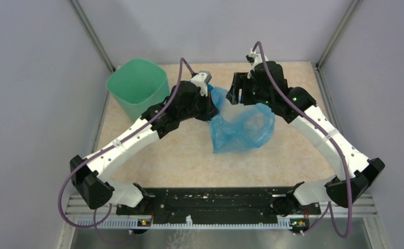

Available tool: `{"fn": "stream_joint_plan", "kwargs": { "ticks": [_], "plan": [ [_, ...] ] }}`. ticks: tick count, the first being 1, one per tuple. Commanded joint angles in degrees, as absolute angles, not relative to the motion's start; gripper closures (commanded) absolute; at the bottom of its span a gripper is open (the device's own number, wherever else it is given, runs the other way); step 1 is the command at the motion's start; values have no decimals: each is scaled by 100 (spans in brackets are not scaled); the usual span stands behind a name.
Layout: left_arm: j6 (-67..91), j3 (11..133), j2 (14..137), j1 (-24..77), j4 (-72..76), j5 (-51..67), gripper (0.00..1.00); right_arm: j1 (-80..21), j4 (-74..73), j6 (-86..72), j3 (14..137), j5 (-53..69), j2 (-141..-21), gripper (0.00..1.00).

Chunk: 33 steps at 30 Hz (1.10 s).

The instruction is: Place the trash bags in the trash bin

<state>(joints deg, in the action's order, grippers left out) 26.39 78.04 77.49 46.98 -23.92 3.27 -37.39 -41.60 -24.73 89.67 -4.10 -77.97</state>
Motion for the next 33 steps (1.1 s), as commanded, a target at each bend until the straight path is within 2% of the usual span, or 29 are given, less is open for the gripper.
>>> {"fn": "stream_joint_plan", "kwargs": {
  "ticks": [1, 5, 10, 16, 20, 23, 28, 33],
  "plan": [
    [2964, 7566, 7826, 4339, -2353, 554, 100, -3786, -4218, -2360, 8984, -692, -7372, 30],
    [2987, 7529, 7823, 4173, -2354, 595, 100, -3787, -4375, -2289, 8583, -1173, -6819, 21],
    [2999, 7412, 7787, 3929, -2308, 759, 100, -3788, -4525, -2323, 7761, -1472, -6025, 20],
    [3032, 7312, 7772, 3796, -2216, 947, 100, -3783, -4465, -2290, 6740, -1413, -5263, 28],
    [3028, 7343, 7805, 3737, -2209, 1024, 100, -3787, -4399, -2245, 6255, -1210, -5143, 41],
    [3011, 7371, 7823, 3716, -2222, 1087, 100, -3785, -4329, -2254, 5987, -1133, -5184, 47],
    [2993, 7374, 7829, 3685, -2226, 1129, 100, -3781, -4174, -2258, 5756, -1263, -5369, 53],
    [2989, 7368, 7837, 3666, -2226, 1162, 100, -3787, -3981, -2228, 5643, -1507, -5530, 54]
  ]
}}
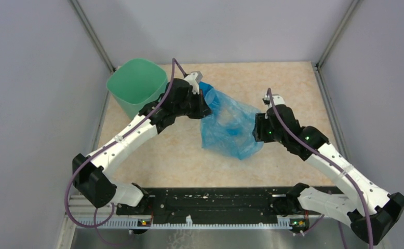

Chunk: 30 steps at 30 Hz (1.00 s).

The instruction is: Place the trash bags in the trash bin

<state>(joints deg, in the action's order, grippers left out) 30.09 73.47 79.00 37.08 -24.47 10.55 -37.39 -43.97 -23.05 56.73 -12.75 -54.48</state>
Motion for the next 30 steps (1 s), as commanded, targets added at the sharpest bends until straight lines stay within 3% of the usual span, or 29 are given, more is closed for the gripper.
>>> {"fn": "stream_joint_plan", "kwargs": {
  "ticks": [1, 12, 19, 21, 26, 30],
  "plan": [
    [2987, 7371, 7832, 3665, -2226, 1168, 100, -3781, -3939, -2222, 5617, -1529, -5574, 55],
    [2971, 7365, 7834, 3640, -2231, 1216, 100, -3780, -3615, -2309, 5664, -1708, -5934, 72],
    [2905, 7465, 7887, 3602, -2222, 1243, 100, -3787, -3806, -2350, 6112, -1877, -6032, 100],
    [2806, 7778, 8039, 3512, -2226, 1303, 100, -3788, -3915, -2281, 6591, -1970, -6179, 100],
    [2416, 10563, 9361, 3302, -2379, 1657, 100, -3782, -4371, -1575, 9661, -2518, -7040, 100],
    [2380, 13167, 10026, 3368, -2184, 2222, 100, -3784, -4051, -1101, 12044, -2184, -7258, 100]
  ]
}}
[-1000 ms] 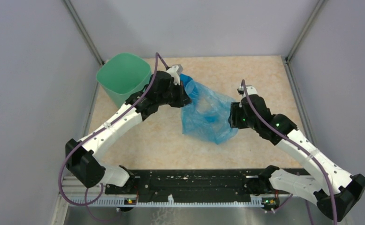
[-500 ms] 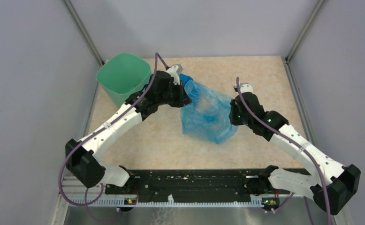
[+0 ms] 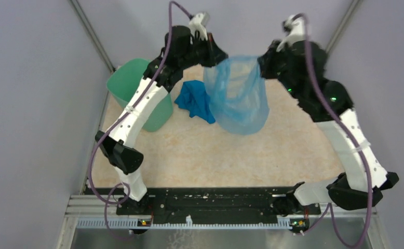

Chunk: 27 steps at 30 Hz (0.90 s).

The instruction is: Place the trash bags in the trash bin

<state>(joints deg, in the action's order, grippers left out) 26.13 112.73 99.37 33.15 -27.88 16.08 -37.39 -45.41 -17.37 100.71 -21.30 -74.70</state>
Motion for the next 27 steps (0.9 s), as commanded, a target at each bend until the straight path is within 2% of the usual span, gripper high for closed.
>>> {"fn": "stream_joint_plan", "kwargs": {
  "ticks": [1, 4, 7, 13, 15, 20, 27],
  "plan": [
    [2353, 13257, 9976, 3394, -1957, 2242, 100, -3787, -3806, -1064, 12156, -2054, -7144, 100],
    [2244, 12645, 9509, 3417, -1198, 2141, 100, -3785, -2907, -1079, 11143, -1726, -6450, 100],
    [2077, 11704, 9178, 3409, -1177, 1878, 100, -3787, -2536, -1353, 9706, -1880, -5996, 100],
    [1930, 9591, 9334, 3318, -1946, 930, 100, -3783, -2448, -2344, 6659, -2117, -5966, 100],
    [2015, 9041, 9453, 3243, -2099, 901, 100, -3776, -2559, -2693, 6064, -2055, -6232, 100],
    [1913, 8094, 9134, 3239, -1850, 1086, 100, -3773, -2717, -2990, 5705, -1861, -6406, 100],
    [1624, 8498, 8792, 3234, -2287, 645, 100, -3778, -3435, -2671, 6540, -2541, -6139, 100]
  ]
}}
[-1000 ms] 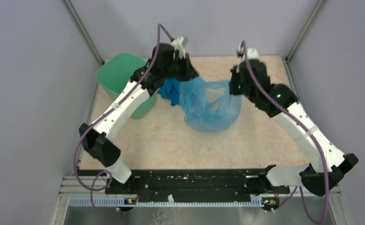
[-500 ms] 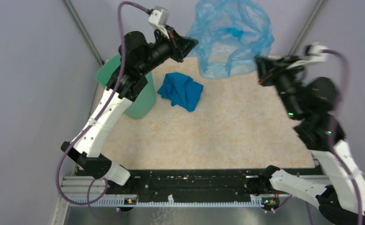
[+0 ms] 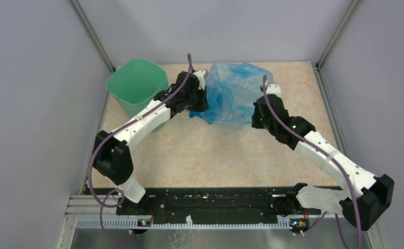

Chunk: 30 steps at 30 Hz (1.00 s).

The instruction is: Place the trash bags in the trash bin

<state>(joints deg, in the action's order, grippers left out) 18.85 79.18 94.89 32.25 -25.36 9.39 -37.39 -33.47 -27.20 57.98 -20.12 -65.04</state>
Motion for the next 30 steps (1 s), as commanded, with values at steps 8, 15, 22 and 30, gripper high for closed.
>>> {"fn": "stream_joint_plan", "kwargs": {
  "ticks": [8, 15, 22, 30],
  "plan": [
    [1523, 8757, 8512, 3224, -2355, 771, 100, -3774, -3858, -2537, 6995, -2490, -6010, 100],
    [1495, 8921, 8516, 3217, -2416, 992, 100, -3777, -3945, -2423, 6832, -2303, -5971, 53],
    [1499, 9114, 8590, 3225, -2468, 1125, 100, -3772, -3740, -1684, 6813, -1767, -6153, 10],
    [1490, 9273, 8680, 3218, -2526, 1138, 100, -3834, -3791, -978, 7021, -1500, -6791, 6]
  ]
}}
